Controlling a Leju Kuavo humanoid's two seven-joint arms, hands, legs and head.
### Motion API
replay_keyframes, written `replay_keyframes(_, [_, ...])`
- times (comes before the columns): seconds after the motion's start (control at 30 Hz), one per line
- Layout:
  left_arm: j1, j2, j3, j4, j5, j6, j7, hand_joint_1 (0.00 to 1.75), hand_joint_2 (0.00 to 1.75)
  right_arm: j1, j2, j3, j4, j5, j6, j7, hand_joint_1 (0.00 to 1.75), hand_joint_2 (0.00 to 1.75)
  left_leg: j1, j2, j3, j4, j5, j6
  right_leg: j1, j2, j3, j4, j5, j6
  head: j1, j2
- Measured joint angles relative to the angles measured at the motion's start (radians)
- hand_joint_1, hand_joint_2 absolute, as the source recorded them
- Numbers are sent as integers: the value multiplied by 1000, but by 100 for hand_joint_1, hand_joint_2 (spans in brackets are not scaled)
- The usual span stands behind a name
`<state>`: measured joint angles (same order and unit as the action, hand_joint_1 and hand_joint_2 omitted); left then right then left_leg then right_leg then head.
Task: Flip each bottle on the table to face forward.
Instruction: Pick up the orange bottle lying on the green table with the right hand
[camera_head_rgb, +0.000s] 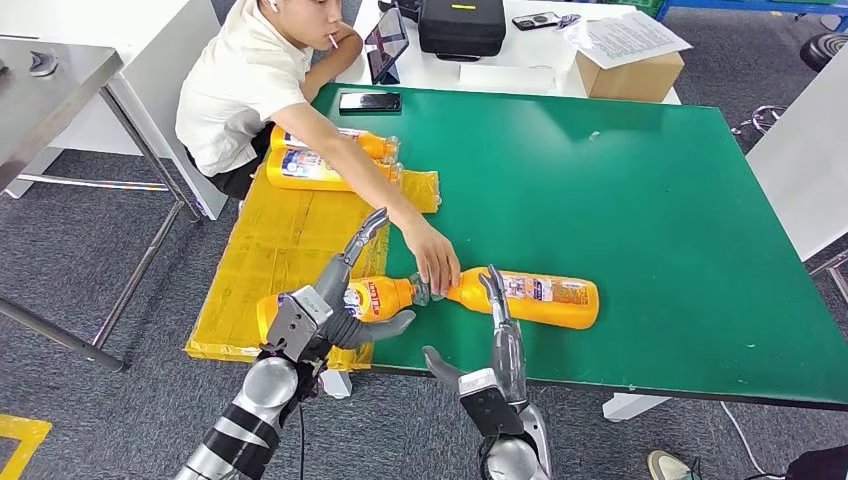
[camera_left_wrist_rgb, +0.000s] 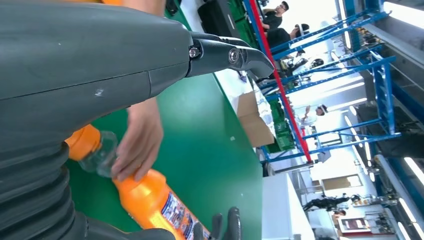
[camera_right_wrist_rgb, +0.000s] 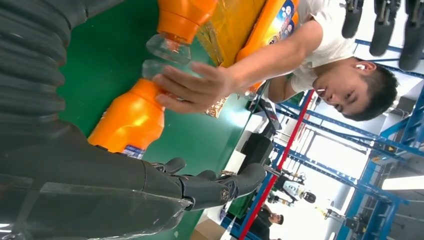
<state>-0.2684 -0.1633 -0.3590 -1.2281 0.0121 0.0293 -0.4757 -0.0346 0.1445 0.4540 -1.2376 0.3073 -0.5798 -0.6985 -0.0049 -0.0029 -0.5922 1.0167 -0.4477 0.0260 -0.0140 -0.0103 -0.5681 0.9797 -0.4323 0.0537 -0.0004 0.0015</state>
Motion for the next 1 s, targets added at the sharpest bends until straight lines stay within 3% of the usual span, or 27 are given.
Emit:
replay_keyframes(0.27, [9, 1, -15, -32, -4, -7, 1, 0, 175, 4, -2, 0, -2, 10, 0, 0, 0, 175, 0, 0, 0, 0, 0, 0, 0, 0, 0, 0, 0, 0, 0, 0])
replay_keyframes(0.37, [10, 2, -28, -43, -6, -5, 2, 0, 175, 3, -8, -2, -1, 93, -20, 23, 0, 175, 0, 0, -1, 0, 0, 0, 0, 0, 0, 0, 0, 0, 0, 0])
replay_keyframes(0.5, [17, -15, -40, -63, 37, 42, 25, 0, 175, -21, -56, -26, 21, 410, -94, 170, 0, 175, -1, -1, -1, 0, 0, 0, -1, -1, 0, 0, 0, 0, 0, 0])
replay_keyframes(0.67, [35, -55, -66, -67, 109, 134, 51, 0, 175, -95, -168, -128, 104, 767, -107, 421, 0, 175, -4, -1, -1, 0, 1, 1, -3, -1, 0, -1, 1, 2, 0, 0])
replay_keyframes(0.8, [40, -72, -91, -56, 150, 156, 54, 0, 175, -158, -236, -183, 179, 832, -110, 466, 0, 175, -4, 0, -1, 1, 1, 2, -4, -1, 0, -1, 2, 3, 0, 0])
replay_keyframes(1.0, [42, -82, -123, -43, 199, 151, 77, 0, 175, -201, -263, -209, 243, 925, -111, 514, 0, 175, -3, 0, -2, 1, 0, 2, -2, -1, -1, 0, 2, 3, 0, 0])
